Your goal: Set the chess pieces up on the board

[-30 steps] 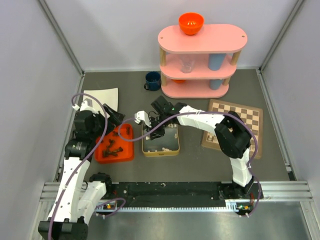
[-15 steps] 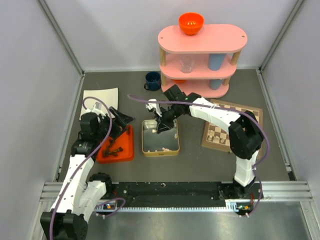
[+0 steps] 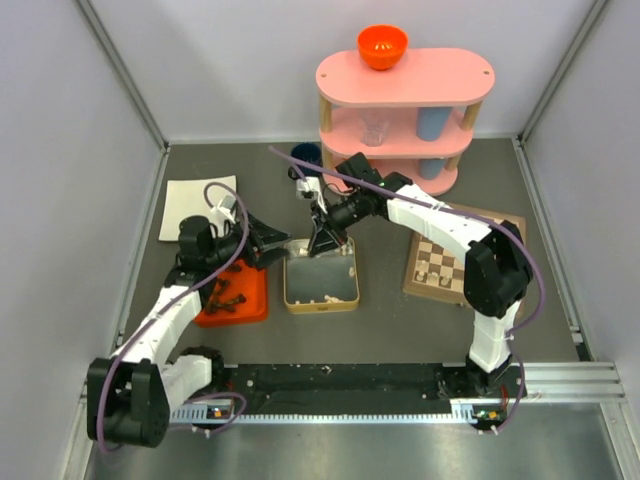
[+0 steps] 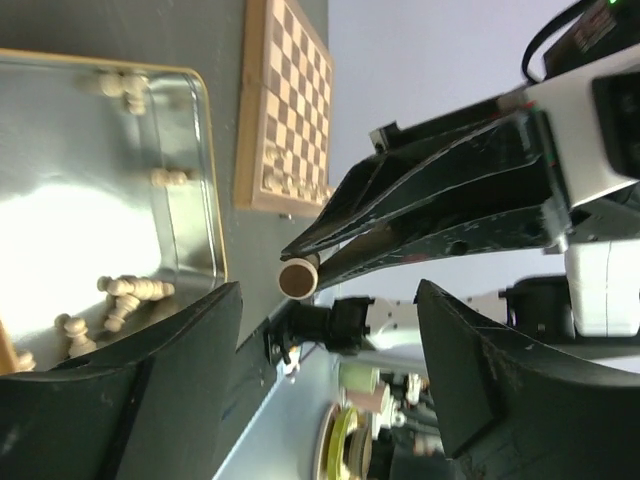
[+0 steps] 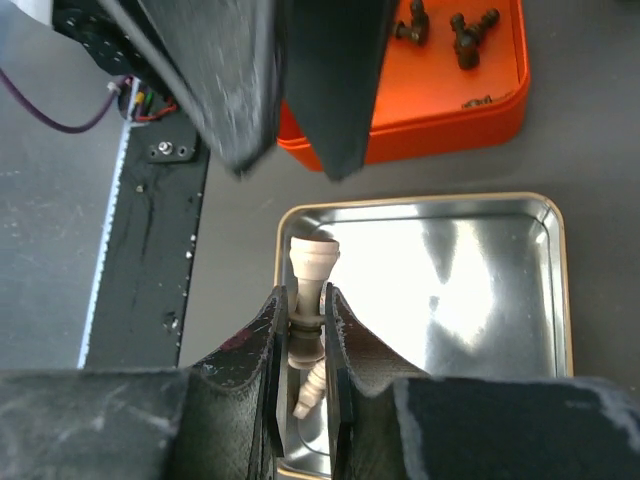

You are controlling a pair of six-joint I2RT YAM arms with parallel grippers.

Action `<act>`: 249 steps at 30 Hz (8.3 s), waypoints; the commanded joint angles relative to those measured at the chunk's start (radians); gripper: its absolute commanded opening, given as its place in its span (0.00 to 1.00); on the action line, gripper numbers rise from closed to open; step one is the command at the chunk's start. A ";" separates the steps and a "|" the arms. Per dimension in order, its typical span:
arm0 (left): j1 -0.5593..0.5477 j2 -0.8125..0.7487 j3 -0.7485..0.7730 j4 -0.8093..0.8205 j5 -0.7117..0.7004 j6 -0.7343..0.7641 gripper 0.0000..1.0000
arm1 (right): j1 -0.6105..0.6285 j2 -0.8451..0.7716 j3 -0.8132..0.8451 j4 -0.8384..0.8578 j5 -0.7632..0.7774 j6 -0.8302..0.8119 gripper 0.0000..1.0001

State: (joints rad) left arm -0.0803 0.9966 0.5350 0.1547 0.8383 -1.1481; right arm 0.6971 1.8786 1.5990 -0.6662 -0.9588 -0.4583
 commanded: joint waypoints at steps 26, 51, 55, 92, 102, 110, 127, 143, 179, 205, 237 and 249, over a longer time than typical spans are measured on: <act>-0.099 0.131 -0.004 0.272 0.117 -0.081 0.11 | 0.001 -0.068 0.024 0.142 -0.095 0.175 0.06; -0.098 0.152 -0.089 0.908 -0.068 -0.518 0.00 | -0.136 -0.147 -0.187 0.716 -0.150 0.975 0.63; -0.098 0.146 -0.081 0.895 -0.093 -0.524 0.00 | -0.136 -0.134 -0.238 1.001 -0.140 1.267 0.63; -0.099 0.082 -0.158 0.856 -0.215 -0.516 0.00 | -0.091 -0.082 -0.208 1.051 -0.116 1.397 0.06; -0.073 -0.016 -0.072 0.422 -0.117 -0.222 0.78 | -0.160 -0.154 -0.070 0.503 -0.107 0.847 0.04; -0.056 -0.122 0.210 -0.386 -0.399 0.505 0.87 | -0.284 -0.321 -0.002 -0.344 0.231 -0.009 0.04; -0.012 0.120 0.302 -0.333 -0.317 0.766 0.87 | -0.469 -0.379 -0.014 -0.938 0.906 -0.378 0.04; -0.007 0.168 0.296 -0.336 -0.266 0.791 0.86 | -0.461 -0.272 -0.208 -0.856 0.990 -0.284 0.06; -0.001 0.175 0.283 -0.331 -0.255 0.758 0.86 | -0.459 -0.193 -0.344 -0.627 1.022 -0.161 0.07; 0.005 0.186 0.269 -0.316 -0.248 0.748 0.86 | -0.459 -0.156 -0.358 -0.555 1.051 -0.134 0.08; 0.013 0.223 0.276 -0.282 -0.225 0.731 0.86 | -0.450 -0.139 -0.317 -0.549 1.062 -0.126 0.09; 0.016 0.221 0.266 -0.282 -0.223 0.729 0.86 | -0.444 -0.133 -0.313 -0.547 1.060 -0.126 0.09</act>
State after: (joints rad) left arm -0.0723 1.2201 0.8032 -0.1787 0.5915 -0.4179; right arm 0.2405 1.7412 1.2530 -1.2221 0.1040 -0.5976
